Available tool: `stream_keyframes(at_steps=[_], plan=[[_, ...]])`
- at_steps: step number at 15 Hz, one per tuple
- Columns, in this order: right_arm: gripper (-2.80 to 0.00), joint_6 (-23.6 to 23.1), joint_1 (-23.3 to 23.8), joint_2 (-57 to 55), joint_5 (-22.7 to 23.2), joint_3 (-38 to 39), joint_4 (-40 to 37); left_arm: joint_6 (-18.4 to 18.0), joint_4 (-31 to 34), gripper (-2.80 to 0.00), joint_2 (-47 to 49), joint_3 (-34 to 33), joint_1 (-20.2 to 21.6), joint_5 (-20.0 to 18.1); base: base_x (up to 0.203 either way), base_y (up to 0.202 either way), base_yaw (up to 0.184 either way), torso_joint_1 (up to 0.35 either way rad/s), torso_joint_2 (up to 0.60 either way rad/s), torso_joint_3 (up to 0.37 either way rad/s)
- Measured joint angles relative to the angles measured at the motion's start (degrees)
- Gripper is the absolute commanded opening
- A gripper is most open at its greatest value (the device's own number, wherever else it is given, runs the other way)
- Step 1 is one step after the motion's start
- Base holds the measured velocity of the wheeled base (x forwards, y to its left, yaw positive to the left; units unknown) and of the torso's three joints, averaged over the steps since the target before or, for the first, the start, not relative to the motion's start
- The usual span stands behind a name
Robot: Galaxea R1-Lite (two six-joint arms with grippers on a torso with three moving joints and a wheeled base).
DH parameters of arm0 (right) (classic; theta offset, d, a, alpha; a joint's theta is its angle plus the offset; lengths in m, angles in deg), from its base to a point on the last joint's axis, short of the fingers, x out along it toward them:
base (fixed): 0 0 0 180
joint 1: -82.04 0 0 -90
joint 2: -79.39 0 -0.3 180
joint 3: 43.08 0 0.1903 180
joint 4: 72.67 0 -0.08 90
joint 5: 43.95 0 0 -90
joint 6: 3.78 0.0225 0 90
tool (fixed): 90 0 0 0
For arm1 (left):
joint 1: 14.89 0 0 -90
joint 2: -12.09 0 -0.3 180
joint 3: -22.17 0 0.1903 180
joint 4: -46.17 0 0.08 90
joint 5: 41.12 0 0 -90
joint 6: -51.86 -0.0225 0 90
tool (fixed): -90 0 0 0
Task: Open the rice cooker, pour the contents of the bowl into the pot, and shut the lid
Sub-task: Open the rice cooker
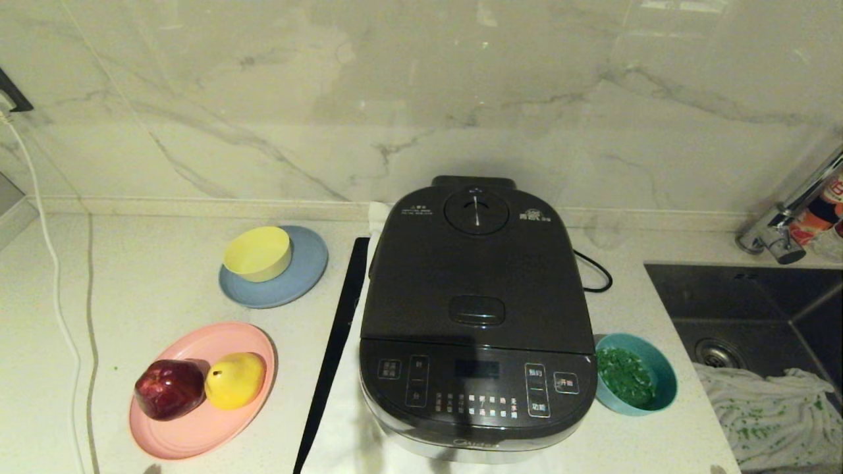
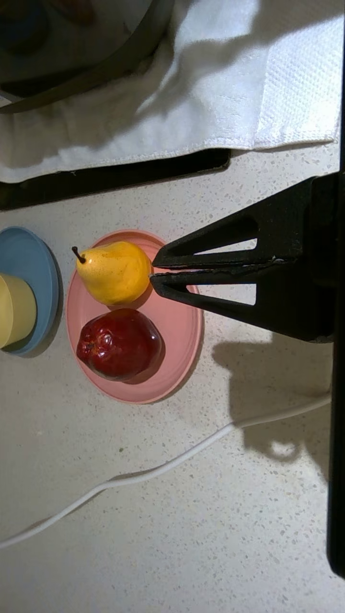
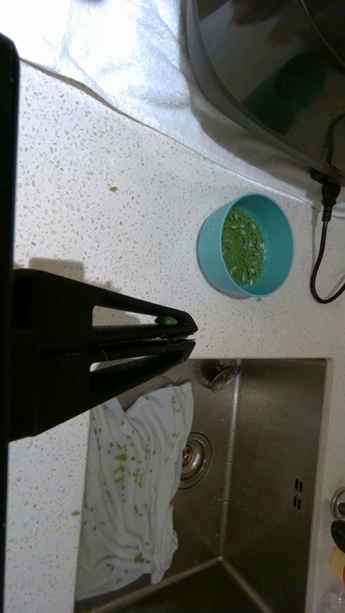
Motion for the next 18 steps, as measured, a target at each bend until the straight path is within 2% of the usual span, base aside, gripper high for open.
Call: stream_keyframes(at_steps=[3,5,8,12,14,18], plan=[[-2.8,0.0,0.0,0.0,0.0,0.0,0.0,0.3,1.3,-2.8,3.1,9.2,0.0,-0.7,0.0,0.0,0.0,0.0,0.0,0.0],[-2.8,0.0,0.0,0.0,0.0,0.0,0.0,2.0,1.8,-2.8,8.7,15.8,0.0,-2.1,0.0,0.0,0.0,0.0,0.0,0.0],[-2.8,0.0,0.0,0.0,0.0,0.0,0.0,7.9,2.1,-2.8,21.7,25.9,-0.1,-6.4,0.0,0.0,0.0,0.0,0.0,0.0],[-2.8,0.0,0.0,0.0,0.0,0.0,0.0,17.9,3.2,-2.8,42.7,43.2,-1.0,-14.5,0.0,0.0,0.0,0.0,0.0,0.0],[-2.8,0.0,0.0,0.0,0.0,0.0,0.0,23.3,5.4,-2.8,52.6,53.5,-4.5,-17.4,0.0,0.0,0.0,0.0,0.0,0.0],[-2.8,0.0,0.0,0.0,0.0,0.0,0.0,31.4,10.5,-2.8,68.0,67.8,-18.7,-19.2,0.0,0.0,0.0,0.0,0.0,0.0]])
